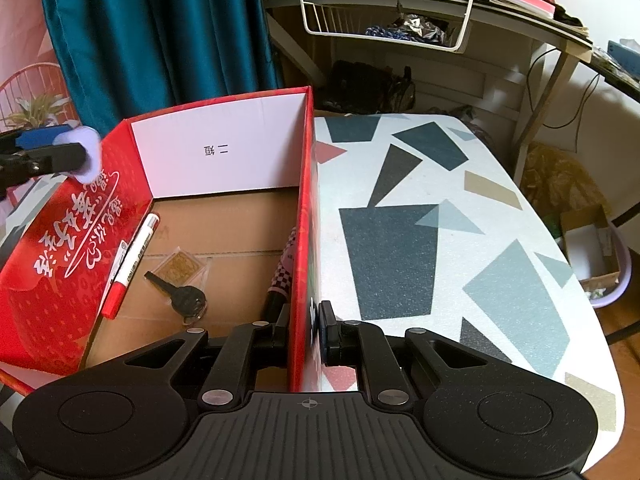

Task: Organize rigid objects
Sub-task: 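Carry the purple case into the red box and open the left gripper, then move the left tool back toward the remaining small items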

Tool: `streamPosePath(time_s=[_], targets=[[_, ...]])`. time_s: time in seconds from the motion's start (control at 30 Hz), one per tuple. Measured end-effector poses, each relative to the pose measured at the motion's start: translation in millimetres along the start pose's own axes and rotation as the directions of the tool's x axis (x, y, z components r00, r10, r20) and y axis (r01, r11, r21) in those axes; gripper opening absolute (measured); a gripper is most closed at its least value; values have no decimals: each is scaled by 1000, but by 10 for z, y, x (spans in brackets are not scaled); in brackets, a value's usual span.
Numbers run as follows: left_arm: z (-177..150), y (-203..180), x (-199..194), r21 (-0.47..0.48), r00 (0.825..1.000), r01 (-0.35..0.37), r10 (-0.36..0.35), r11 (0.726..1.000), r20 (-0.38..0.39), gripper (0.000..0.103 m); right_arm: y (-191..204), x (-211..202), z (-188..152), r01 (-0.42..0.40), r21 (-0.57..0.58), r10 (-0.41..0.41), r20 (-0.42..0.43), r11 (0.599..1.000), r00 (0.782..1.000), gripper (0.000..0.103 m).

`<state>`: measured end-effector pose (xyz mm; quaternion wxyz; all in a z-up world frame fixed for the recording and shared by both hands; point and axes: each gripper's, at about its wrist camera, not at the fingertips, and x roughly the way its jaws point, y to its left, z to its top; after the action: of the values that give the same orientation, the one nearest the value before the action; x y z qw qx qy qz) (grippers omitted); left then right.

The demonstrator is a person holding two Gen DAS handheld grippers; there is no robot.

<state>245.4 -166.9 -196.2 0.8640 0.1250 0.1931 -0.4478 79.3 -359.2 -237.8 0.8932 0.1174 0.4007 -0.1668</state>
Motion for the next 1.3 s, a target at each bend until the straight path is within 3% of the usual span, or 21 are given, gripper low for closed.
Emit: streamPosePath(time_s=[0.4, 0.77, 1.07, 1.3], targets=[[-53, 130, 209, -5, 996, 69, -69, 998, -51, 91, -2, 4, 8, 1, -6, -1, -6, 1000, 1000, 11], [-90, 322, 54, 1, 999, 24, -24, 1000, -34, 92, 5, 6, 13, 3, -6, -3, -7, 1000, 1000, 11], [-164, 497, -230, 44, 997, -56, 58, 997, -48, 92, -2, 5, 8, 0, -2, 0, -4, 1000, 1000, 11], [-484, 827, -539, -44, 978, -176, 170, 983, -125, 92, -2, -2, 1, -3, 2, 3, 1, 1000, 1000, 11]])
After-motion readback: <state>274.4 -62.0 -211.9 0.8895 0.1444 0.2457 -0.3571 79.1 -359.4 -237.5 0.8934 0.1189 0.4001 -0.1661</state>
